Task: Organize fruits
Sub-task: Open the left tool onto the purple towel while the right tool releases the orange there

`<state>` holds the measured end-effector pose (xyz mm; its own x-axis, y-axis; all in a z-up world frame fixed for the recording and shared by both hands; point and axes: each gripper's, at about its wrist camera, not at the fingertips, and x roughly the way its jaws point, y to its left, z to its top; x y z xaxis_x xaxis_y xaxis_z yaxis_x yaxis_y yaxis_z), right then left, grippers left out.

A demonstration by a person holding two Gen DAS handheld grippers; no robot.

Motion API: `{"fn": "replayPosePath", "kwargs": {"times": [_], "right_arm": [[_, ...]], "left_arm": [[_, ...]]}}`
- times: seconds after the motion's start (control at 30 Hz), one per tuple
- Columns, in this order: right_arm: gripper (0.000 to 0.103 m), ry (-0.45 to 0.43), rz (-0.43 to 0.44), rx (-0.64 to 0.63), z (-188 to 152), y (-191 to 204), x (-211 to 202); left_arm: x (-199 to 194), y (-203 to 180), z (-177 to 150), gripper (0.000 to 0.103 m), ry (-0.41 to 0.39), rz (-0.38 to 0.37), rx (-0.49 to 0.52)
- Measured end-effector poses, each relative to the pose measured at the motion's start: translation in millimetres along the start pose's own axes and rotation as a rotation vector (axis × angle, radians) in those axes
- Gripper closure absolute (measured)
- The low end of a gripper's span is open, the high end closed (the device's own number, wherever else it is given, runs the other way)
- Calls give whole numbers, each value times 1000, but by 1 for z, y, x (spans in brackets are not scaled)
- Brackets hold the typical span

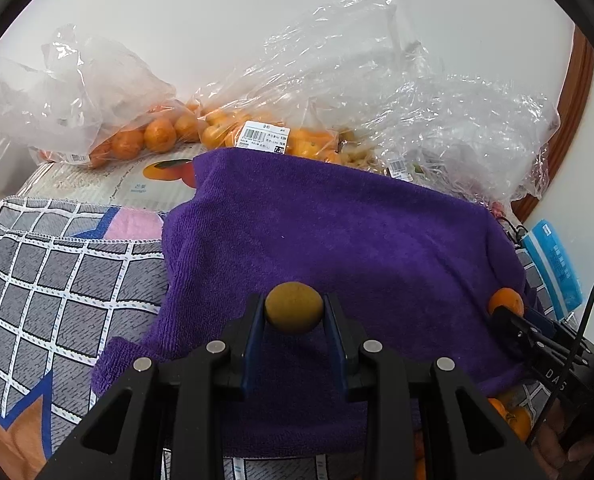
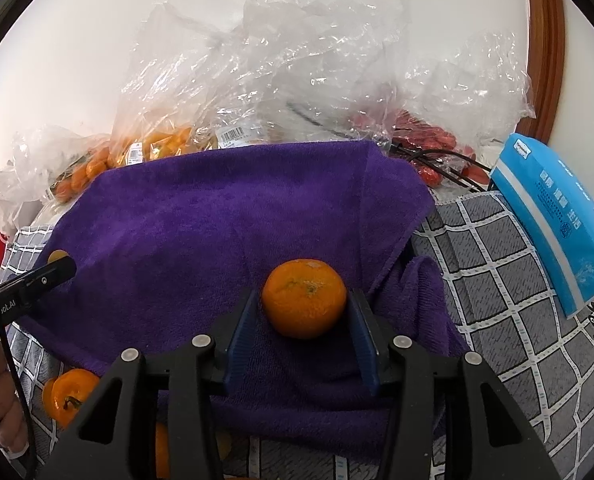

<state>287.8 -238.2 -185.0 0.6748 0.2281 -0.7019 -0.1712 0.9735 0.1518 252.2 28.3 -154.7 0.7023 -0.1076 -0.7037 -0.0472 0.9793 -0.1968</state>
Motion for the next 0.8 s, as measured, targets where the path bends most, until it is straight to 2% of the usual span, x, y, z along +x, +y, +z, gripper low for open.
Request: {"fn": "replayPosePath", "kwargs": {"times": [0.4,0.53,0.8], "right_arm": [[54,-23,-5,3,-2,2,-6],[54,-45,-12,9,-1,3,-11],[54,-75,-48,-2,6,8,-31]], "left_arm": [[-6,4,3,70,-12,-40,-39],[-9,3,4,64,-26,-48,-41],[-18,-1,5,64,-48,-62,-29]]}}
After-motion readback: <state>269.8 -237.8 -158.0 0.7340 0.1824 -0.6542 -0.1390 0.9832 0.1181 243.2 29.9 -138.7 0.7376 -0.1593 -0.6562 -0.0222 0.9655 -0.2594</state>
